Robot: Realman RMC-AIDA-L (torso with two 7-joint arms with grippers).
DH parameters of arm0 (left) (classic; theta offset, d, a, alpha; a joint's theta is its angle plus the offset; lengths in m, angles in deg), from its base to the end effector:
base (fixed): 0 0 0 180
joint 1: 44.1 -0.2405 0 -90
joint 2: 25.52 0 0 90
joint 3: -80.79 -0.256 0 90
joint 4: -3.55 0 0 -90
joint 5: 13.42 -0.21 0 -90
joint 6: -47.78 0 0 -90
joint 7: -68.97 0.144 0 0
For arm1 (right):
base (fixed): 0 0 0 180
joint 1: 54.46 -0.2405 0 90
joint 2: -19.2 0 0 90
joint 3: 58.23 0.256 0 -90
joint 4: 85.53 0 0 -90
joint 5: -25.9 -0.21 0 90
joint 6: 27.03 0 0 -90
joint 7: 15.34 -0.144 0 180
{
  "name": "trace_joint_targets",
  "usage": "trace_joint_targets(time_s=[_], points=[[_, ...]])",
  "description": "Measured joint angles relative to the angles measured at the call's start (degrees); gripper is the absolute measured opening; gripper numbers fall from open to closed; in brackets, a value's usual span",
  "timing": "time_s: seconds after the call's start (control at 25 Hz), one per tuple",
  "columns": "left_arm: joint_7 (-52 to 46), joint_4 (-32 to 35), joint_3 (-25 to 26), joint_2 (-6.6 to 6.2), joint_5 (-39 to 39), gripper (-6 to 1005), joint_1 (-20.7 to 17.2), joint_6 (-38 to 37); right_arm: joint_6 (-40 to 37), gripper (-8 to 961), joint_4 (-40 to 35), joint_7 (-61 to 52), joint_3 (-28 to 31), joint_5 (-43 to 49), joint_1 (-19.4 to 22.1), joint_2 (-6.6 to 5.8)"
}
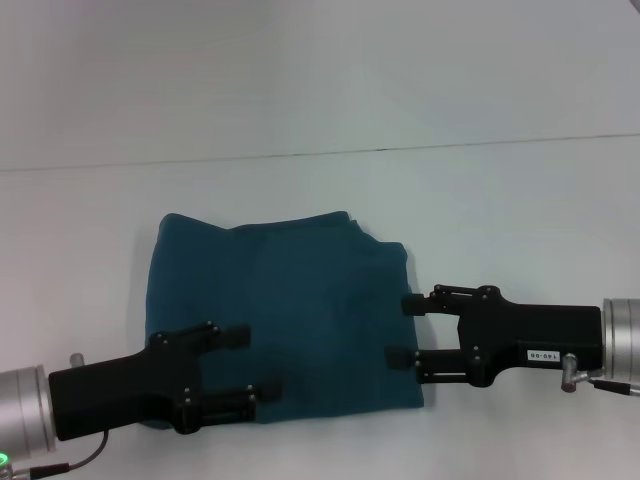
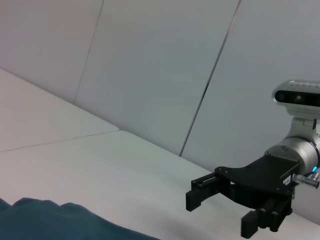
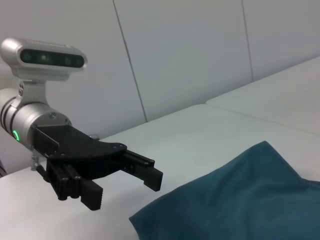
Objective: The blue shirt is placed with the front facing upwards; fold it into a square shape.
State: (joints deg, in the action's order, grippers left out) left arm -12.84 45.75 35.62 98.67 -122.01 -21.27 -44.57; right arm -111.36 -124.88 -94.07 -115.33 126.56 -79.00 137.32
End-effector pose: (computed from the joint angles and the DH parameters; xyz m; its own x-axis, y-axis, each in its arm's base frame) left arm -0.2558 0.2914 -0.0255 0.7064 0.4020 0.5826 0.5102 -0.8597 -0.0253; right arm 0.2614 0.3158 -0.0158 0.7982 -0.3268 -0.5061 -0.4428 -0.8879 -0.1250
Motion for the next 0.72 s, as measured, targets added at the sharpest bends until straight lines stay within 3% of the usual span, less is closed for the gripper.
trace_joint_targets(time_s=[0.48, 0.72], points=[[-0.23, 0.0, 0.0, 0.0, -0.3, 884, 0.02, -0.35, -0.99, 942, -0.04, -0.72, 0.07, 0.25, 0.21, -0.28], [-0.28, 0.05, 0.0, -0.15, -0.41, 883, 0.14, -0.3, -1.08, 944, -0.03, -0.71, 0.07, 0.24, 0.27, -0.36]])
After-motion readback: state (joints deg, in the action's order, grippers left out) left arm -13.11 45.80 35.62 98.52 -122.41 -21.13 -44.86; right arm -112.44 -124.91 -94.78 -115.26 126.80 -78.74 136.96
